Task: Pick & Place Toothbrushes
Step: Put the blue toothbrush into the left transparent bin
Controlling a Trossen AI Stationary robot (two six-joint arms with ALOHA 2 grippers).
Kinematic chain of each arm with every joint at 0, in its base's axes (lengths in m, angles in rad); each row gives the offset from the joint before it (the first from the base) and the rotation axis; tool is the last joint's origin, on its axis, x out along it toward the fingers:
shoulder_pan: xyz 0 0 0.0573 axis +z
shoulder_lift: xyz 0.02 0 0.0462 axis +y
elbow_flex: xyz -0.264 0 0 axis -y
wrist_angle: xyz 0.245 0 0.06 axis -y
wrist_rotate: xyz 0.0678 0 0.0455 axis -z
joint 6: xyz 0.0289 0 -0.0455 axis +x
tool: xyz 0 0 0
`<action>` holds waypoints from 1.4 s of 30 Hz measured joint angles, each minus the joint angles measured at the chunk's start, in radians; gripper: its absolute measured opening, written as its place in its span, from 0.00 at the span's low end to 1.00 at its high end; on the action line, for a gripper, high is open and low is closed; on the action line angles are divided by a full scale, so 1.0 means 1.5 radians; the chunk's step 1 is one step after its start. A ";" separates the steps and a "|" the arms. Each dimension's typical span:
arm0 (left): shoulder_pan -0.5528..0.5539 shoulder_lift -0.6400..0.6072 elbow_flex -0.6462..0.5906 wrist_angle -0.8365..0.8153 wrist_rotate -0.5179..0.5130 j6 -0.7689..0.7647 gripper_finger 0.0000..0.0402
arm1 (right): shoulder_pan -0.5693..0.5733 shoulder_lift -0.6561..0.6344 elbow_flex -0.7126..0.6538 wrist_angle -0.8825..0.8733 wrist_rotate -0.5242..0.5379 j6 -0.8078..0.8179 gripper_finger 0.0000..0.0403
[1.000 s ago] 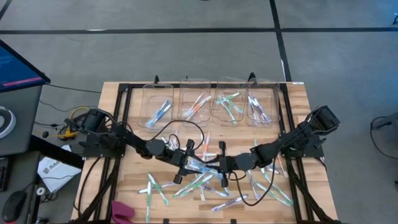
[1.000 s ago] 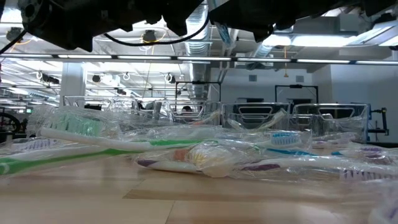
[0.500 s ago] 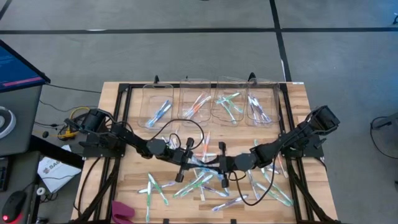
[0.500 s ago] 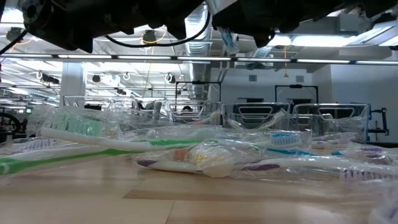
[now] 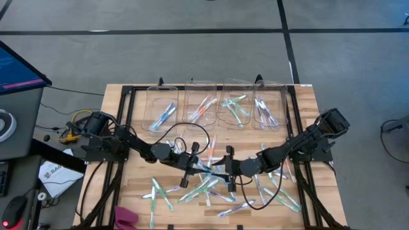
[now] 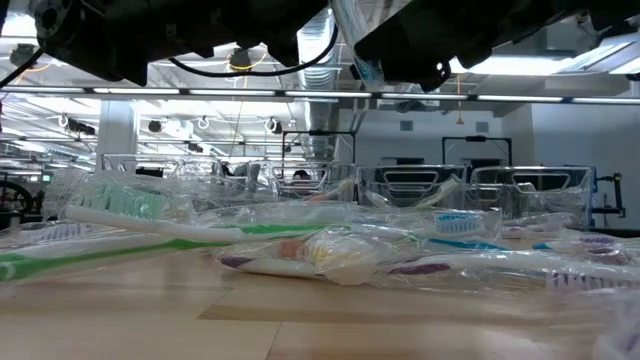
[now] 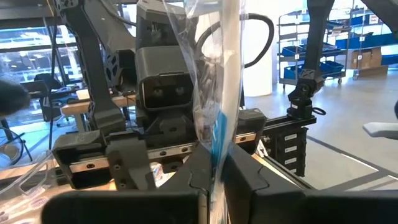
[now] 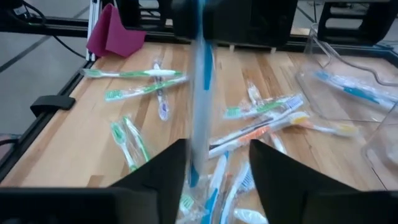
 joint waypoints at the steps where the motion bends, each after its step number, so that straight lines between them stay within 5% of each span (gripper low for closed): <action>1: 0.000 0.000 0.000 0.000 0.001 0.000 0.03 | 0.000 0.000 0.000 -0.003 0.000 0.000 0.47; 8: 0.000 0.000 0.000 -0.005 0.002 0.001 0.03 | 0.004 -0.025 0.000 -0.083 0.001 0.001 0.58; 17: -0.002 -0.009 0.000 -0.022 -0.009 0.001 0.03 | 0.005 -0.150 0.000 -0.281 0.095 0.161 0.58; 23: -0.010 -0.092 -0.020 -0.140 -0.139 0.002 0.03 | 0.049 -0.189 0.000 -0.351 0.105 0.181 0.58; 32: -0.075 -0.345 -0.024 -0.471 -0.421 0.026 0.03 | 0.052 -0.168 0.000 -0.357 0.109 0.168 0.58; 42: -0.081 -0.551 -0.023 -0.717 -0.491 -0.042 0.03 | 0.042 -0.169 0.000 -0.364 0.105 0.174 0.58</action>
